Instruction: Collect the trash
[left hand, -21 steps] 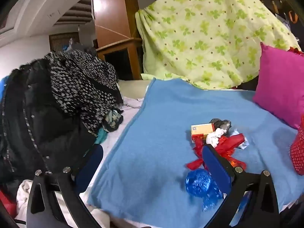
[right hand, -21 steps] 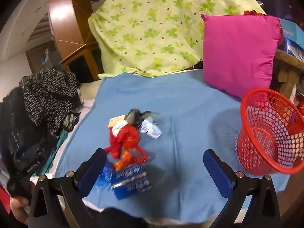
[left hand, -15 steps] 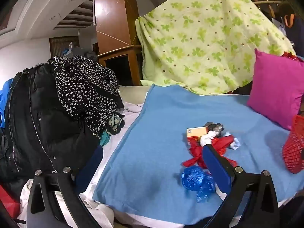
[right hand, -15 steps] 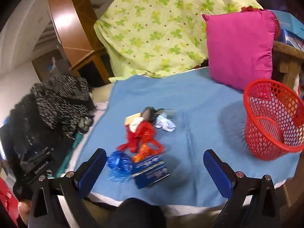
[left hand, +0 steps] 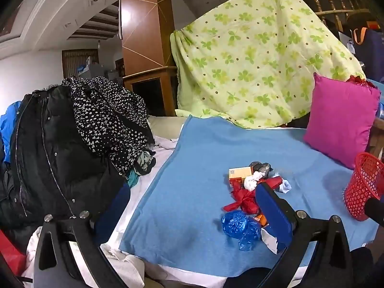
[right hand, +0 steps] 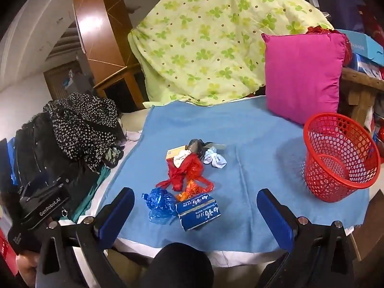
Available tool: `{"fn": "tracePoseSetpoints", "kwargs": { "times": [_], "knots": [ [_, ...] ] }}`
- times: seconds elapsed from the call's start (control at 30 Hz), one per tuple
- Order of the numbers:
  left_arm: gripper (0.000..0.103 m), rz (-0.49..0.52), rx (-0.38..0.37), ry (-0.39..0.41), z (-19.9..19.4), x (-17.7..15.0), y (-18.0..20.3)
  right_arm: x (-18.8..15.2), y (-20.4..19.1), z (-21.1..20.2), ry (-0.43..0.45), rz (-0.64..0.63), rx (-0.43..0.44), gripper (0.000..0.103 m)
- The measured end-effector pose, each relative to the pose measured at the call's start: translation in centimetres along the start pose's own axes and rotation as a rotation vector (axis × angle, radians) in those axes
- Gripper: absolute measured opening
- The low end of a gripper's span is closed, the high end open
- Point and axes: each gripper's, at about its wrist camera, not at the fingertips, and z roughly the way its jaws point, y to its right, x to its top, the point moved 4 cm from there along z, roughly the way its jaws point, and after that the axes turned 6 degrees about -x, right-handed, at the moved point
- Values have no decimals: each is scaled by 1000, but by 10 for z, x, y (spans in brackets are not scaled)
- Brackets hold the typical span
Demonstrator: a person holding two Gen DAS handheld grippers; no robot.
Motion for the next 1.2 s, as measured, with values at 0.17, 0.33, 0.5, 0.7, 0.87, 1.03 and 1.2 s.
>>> {"fn": "tracePoseSetpoints", "kwargs": {
  "times": [0.17, 0.33, 0.5, 0.7, 0.87, 1.03, 1.2],
  "knots": [
    [103, 4, -4, -33, -3, 5, 0, -3, -2, 5, -15, -6, 3, 103],
    [103, 7, -3, -56, -3, 9, 1, -6, -5, 8, -31, -8, 9, 103],
    [103, 9, -5, -61, -4, 10, 2, -7, -5, 8, -34, -9, 9, 103],
    [103, 17, -9, -66, -3, 9, 5, -7, -5, 11, -46, -6, 14, 103],
    [103, 28, -14, -70, -2, 10, 7, -8, -6, 13, -54, -7, 20, 103],
    [103, 29, -14, -70, -2, 9, 9, -9, -8, 14, -61, -12, 28, 103],
    [103, 32, -17, -73, -1, 8, 10, -9, -10, 15, -66, -9, 34, 103]
  ]
}}
